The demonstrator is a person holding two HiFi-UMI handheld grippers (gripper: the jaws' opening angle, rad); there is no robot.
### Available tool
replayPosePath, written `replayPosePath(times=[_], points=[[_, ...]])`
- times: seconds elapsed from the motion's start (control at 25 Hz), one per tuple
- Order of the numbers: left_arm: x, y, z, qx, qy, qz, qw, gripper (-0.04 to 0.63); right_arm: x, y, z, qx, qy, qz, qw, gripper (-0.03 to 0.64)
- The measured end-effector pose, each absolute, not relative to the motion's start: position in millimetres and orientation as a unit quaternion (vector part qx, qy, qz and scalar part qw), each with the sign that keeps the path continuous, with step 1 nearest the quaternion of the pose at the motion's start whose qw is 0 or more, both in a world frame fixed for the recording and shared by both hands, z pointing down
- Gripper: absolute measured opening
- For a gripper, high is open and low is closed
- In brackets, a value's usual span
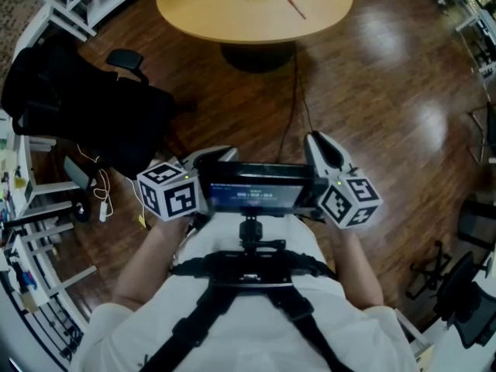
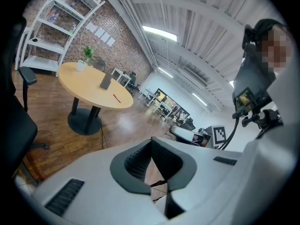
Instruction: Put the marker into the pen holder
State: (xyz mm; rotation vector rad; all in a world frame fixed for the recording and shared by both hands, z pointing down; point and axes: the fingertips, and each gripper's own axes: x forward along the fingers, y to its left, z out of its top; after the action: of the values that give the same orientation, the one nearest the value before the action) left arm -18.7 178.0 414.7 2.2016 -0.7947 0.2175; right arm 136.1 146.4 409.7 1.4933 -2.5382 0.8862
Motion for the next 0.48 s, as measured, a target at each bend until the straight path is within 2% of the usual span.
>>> replayPosePath(times=[0.48], points=[[-15.2, 179.5, 412.0, 0.865, -0.316, 0.081, 0.382, -0.005, 141.5, 148.5, 420.3, 0.487, -0.818, 0.3, 0.053, 0.061]])
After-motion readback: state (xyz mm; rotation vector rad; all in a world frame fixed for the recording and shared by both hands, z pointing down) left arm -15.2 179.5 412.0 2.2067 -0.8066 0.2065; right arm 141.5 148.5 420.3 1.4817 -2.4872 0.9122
